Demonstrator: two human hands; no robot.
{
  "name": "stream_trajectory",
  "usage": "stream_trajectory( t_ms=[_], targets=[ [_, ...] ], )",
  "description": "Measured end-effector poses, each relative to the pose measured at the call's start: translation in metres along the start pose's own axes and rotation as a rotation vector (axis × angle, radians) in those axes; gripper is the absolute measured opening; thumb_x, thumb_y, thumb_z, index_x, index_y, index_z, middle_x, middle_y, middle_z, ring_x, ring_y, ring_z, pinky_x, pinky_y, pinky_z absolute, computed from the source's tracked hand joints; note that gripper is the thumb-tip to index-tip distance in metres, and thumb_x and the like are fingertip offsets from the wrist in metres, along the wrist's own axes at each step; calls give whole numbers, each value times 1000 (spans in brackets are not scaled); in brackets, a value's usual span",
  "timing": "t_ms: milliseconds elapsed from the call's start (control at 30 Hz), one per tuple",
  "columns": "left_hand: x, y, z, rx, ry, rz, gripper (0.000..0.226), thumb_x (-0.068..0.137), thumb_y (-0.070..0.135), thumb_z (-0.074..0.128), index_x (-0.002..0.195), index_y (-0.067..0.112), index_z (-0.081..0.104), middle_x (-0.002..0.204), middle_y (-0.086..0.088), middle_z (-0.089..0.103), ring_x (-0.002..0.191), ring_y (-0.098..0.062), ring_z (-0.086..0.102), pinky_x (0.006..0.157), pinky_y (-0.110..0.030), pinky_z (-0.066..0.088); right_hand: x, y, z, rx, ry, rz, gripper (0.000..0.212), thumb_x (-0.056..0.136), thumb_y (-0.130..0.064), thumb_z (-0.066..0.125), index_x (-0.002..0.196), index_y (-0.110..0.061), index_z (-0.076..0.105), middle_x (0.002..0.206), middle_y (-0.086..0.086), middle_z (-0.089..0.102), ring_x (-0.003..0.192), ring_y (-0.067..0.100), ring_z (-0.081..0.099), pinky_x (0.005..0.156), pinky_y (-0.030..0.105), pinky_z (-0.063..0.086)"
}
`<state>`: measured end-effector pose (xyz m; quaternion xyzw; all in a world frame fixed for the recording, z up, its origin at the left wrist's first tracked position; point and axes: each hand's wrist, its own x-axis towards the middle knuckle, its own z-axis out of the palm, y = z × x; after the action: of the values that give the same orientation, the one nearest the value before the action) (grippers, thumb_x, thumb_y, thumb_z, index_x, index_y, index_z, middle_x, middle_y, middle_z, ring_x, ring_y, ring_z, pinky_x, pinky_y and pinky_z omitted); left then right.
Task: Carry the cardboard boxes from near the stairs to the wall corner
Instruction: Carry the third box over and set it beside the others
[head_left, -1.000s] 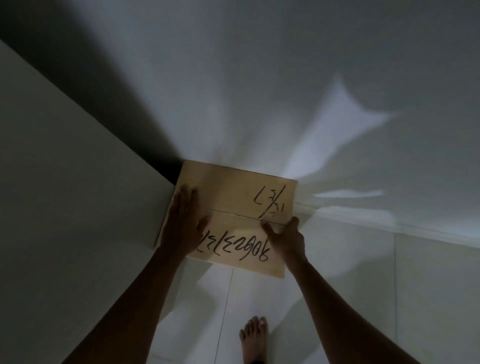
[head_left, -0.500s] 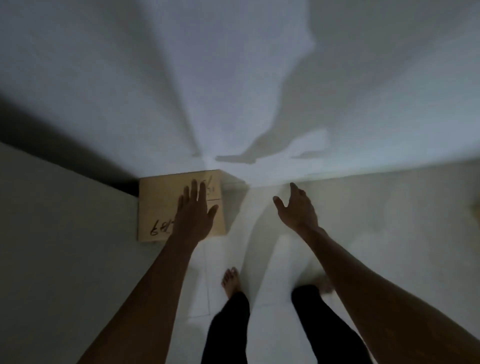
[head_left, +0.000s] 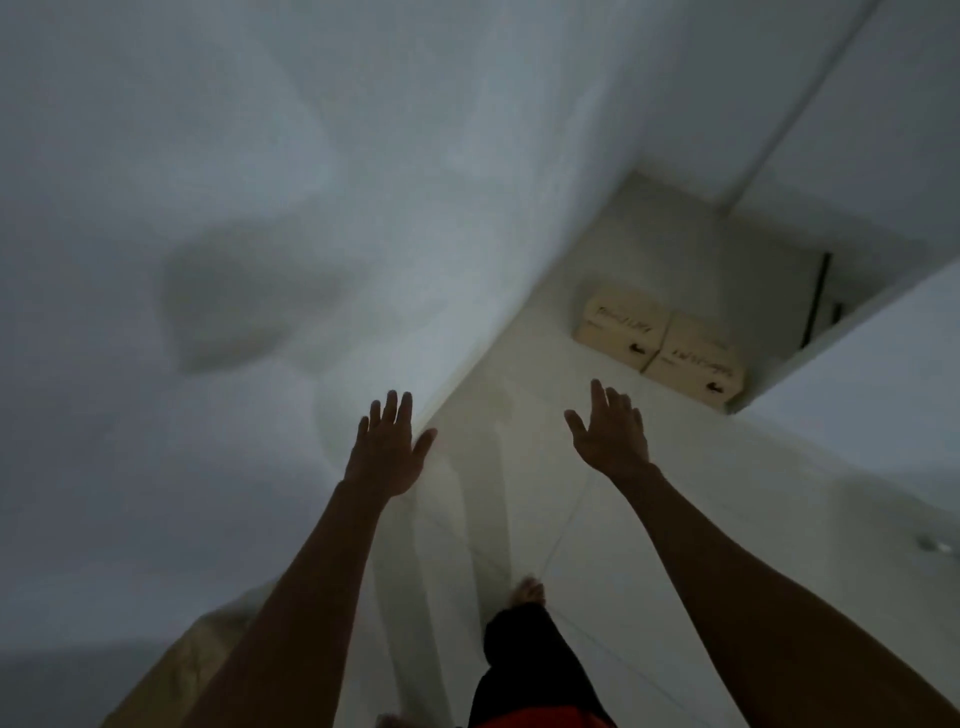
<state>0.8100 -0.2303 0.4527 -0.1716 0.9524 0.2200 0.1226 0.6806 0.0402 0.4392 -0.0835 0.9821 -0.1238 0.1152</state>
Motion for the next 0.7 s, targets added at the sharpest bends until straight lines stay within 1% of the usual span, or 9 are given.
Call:
stream_trajectory(
  t_ms=[133,333,533,700],
  targets=[
    [64,79,-17,44,-52,112,72,99,50,30,155,11,7,164,-14,5,150,-36,7,122,-48,11,41,54,-46,64,30,132,73,97,-51,38,155,-11,18,158,18,27,147,38,20,119,50,17],
    [155,174,-22,66,-88,175,72,99,50,31,155,11,8,164,-14,6,151,-35,8,122,-47,12,111,124,-90,96,58,216,73,96,-52,40,153,-9,21,156,18,31,145,38,25,117,52,23],
    [241,249,-3,118,-165,218,71,99,50,32,154,11,10,163,-14,9,150,-34,10,120,-47,16,182,189,-112,164,83,293,73,96,-51,43,153,-9,22,154,18,34,143,37,28,117,50,25],
    [336,310,15,146,-229,255,72,98,51,32,154,11,11,163,-14,10,150,-34,12,120,-47,17,246,243,-117,213,57,385,74,96,-52,42,152,-9,22,152,18,36,140,36,33,114,50,29]
  ],
)
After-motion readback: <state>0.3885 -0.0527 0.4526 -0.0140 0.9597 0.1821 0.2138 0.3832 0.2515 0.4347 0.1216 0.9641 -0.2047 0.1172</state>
